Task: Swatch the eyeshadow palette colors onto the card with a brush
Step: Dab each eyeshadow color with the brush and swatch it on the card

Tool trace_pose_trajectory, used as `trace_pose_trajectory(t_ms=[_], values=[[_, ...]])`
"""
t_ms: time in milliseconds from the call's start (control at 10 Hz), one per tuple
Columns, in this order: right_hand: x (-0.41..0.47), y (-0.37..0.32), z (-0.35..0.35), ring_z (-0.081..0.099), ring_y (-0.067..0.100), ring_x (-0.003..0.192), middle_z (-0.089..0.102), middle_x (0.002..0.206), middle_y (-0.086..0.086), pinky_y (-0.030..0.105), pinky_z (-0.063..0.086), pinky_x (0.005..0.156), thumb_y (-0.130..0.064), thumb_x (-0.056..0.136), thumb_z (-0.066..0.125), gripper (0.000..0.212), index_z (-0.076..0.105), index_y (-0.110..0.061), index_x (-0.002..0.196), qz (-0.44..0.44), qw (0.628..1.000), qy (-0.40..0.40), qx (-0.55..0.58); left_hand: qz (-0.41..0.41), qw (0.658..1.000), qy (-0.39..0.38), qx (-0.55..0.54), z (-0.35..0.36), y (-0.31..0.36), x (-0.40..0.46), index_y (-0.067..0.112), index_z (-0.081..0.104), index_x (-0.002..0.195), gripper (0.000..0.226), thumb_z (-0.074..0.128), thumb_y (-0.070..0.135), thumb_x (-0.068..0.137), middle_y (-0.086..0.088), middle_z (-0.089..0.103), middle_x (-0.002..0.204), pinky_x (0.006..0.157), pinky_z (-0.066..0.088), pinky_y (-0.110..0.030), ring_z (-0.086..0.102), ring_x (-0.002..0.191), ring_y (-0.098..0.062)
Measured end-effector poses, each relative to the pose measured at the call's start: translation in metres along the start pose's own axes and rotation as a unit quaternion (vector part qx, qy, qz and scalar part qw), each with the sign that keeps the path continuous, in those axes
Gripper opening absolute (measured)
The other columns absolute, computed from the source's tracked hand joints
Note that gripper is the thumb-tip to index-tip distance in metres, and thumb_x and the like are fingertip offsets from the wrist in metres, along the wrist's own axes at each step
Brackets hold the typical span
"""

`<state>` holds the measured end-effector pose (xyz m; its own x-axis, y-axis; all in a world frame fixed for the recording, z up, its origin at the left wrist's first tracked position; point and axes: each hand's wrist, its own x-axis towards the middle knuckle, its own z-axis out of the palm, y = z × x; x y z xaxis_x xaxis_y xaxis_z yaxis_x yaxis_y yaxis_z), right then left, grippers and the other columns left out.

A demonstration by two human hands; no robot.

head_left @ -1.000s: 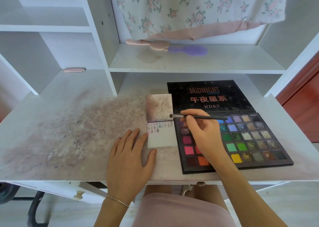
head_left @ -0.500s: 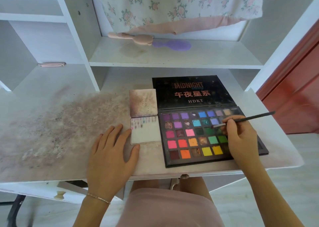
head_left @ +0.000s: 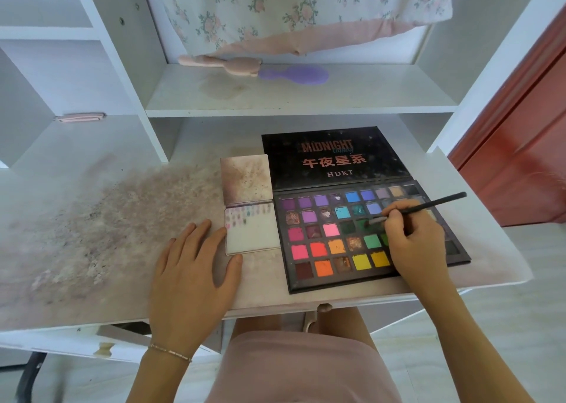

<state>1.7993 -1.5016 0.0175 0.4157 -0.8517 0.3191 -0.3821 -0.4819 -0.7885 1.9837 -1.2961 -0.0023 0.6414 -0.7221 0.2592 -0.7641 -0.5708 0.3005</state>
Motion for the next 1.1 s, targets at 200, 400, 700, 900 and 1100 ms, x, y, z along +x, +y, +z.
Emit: trace_pose_trajectory(t_ms=[200, 400, 700, 900, 1100], values=[[0.000, -0.002, 0.001, 0.055, 0.008, 0.062, 0.055, 0.062, -0.007, 0.017, 0.042, 0.051, -0.005, 0.088, 0.047, 0.031, 0.047, -0.028, 0.067, 0.014, 1.000, 0.009, 0.004, 0.002, 1.000, -0.002, 0.000, 0.000, 0.000, 0.000, 0.010, 0.061, 0.119, 0.061, 0.034, 0.051, 0.083, -0.013, 0.057, 0.127, 0.100, 0.036, -0.050, 0.051, 0.121, -0.033], [0.000, -0.011, 0.002, 0.057, 0.007, 0.069, 0.056, 0.069, -0.007, 0.024, 0.049, 0.057, -0.006, 0.091, 0.044, 0.031, 0.048, -0.030, 0.072, 0.040, 0.997, 0.024, 0.067, 0.002, 1.000, -0.002, 0.001, 0.000, -0.001, 0.000, 0.010, 0.062, 0.118, 0.061, 0.033, 0.051, 0.083, -0.014, 0.058, 0.127, 0.100, 0.037, -0.051, 0.051, 0.120, -0.034], [-0.003, -0.054, 0.049, 0.058, 0.023, 0.066, 0.059, 0.068, 0.006, 0.026, 0.049, 0.060, -0.007, 0.089, 0.048, 0.021, 0.050, -0.025, 0.078, 0.016, 0.974, -0.090, 0.209, -0.003, 1.000, -0.003, 0.002, -0.002, 0.001, 0.001, 0.011, 0.063, 0.116, 0.064, 0.027, 0.056, 0.088, -0.012, 0.059, 0.125, 0.099, 0.038, -0.051, 0.053, 0.119, -0.033], [0.004, -0.069, 0.085, 0.060, 0.007, 0.070, 0.063, 0.074, -0.003, 0.010, 0.048, 0.061, -0.014, 0.088, 0.053, 0.020, 0.051, -0.031, 0.078, -0.014, 0.971, -0.167, 0.169, -0.006, 1.000, -0.007, -0.001, -0.002, 0.001, 0.001, 0.013, 0.065, 0.115, 0.058, 0.034, 0.050, 0.083, -0.011, 0.060, 0.124, 0.099, 0.038, -0.049, 0.054, 0.118, -0.032], [0.007, -0.066, 0.096, 0.064, 0.008, 0.078, 0.067, 0.080, 0.000, 0.007, 0.046, 0.063, -0.015, 0.089, 0.053, 0.018, 0.051, -0.030, 0.079, -0.009, 0.972, -0.176, 0.154, -0.008, 1.000, -0.011, 0.007, -0.001, -0.001, 0.001, 0.014, 0.065, 0.115, 0.056, 0.035, 0.049, 0.083, -0.009, 0.060, 0.124, 0.100, 0.037, -0.048, 0.053, 0.119, -0.030]])
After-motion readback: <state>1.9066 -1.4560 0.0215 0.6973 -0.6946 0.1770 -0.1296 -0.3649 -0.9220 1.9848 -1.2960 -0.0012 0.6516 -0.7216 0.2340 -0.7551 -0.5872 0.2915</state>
